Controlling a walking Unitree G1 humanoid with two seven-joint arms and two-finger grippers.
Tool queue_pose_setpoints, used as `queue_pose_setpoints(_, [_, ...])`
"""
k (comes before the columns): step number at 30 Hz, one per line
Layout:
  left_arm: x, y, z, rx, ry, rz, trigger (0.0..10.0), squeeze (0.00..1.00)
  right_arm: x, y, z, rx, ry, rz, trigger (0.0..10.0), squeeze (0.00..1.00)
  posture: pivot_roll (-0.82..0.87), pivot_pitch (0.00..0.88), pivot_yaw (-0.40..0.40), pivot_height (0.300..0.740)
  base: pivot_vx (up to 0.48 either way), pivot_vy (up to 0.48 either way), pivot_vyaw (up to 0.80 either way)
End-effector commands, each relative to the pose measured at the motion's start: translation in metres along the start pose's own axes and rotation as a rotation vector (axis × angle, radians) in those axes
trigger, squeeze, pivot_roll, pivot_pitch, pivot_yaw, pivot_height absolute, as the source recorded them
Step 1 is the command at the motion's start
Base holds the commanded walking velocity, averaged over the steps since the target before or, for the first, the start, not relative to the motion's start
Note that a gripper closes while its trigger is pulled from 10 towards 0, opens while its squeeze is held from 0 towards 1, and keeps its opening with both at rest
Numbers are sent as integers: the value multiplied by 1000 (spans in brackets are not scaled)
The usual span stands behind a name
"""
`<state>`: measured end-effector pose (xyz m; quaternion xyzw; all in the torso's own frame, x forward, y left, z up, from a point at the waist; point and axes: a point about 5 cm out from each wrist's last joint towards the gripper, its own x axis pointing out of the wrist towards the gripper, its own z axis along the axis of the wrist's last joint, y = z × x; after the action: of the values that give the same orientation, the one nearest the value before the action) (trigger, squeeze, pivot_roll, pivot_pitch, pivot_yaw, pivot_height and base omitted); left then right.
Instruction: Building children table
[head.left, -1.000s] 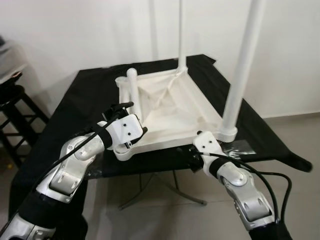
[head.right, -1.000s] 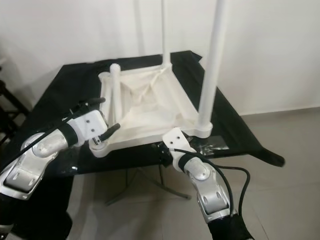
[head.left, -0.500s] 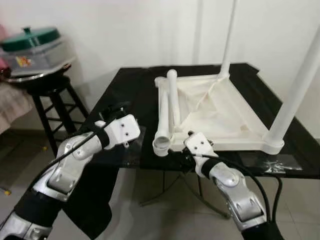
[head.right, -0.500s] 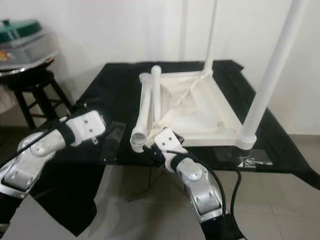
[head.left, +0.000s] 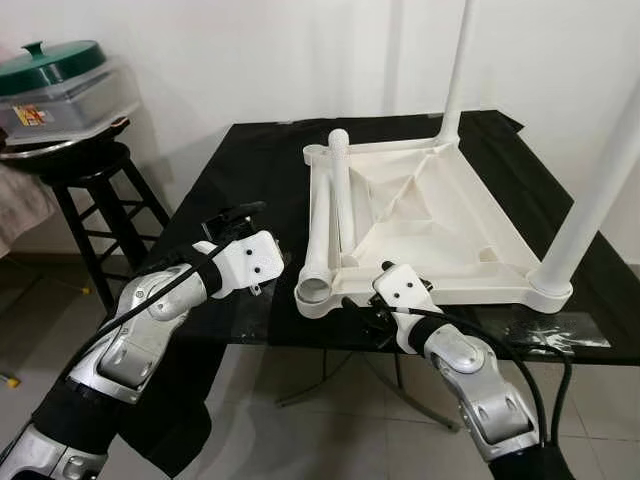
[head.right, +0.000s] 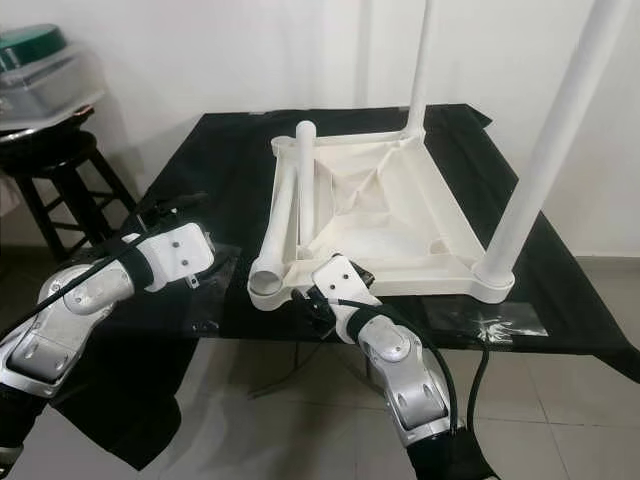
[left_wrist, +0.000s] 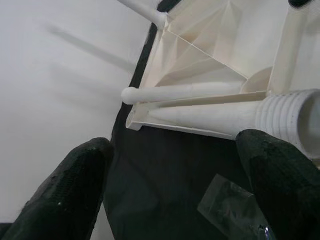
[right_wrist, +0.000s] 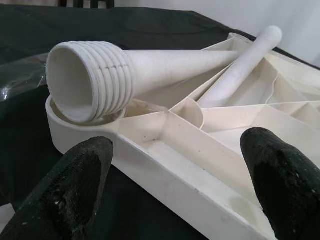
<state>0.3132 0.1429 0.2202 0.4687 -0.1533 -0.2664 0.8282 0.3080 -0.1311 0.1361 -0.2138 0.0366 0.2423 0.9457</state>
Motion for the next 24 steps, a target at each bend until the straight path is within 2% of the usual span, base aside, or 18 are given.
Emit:
queue_pose_setpoints(1, [-1, -3, -3, 29, 10, -33, 10000, 0, 1, 4, 1, 0, -12, 24, 10000, 0, -87, 0, 70, 740, 0, 0, -800])
queue_pose_setpoints(4, [-2, -3, -4, 42, 10, -35, 10000, 0, 1, 4, 1, 3, -16, 27, 10000, 0, -87, 0, 70, 740, 0, 0, -800])
queue_pose_setpoints(13, [-6, 11, -7, 109, 15, -22, 10000, 0, 1, 11, 3, -2, -34, 50, 10000, 0, -82, 0, 69, 740, 0, 0, 0])
queue_pose_setpoints(24, [-10, 12, -7, 131, 18, -39, 10000, 0, 1, 14, 2, -12, -32, 68, 10000, 0, -82, 0, 70, 740, 0, 0, 0])
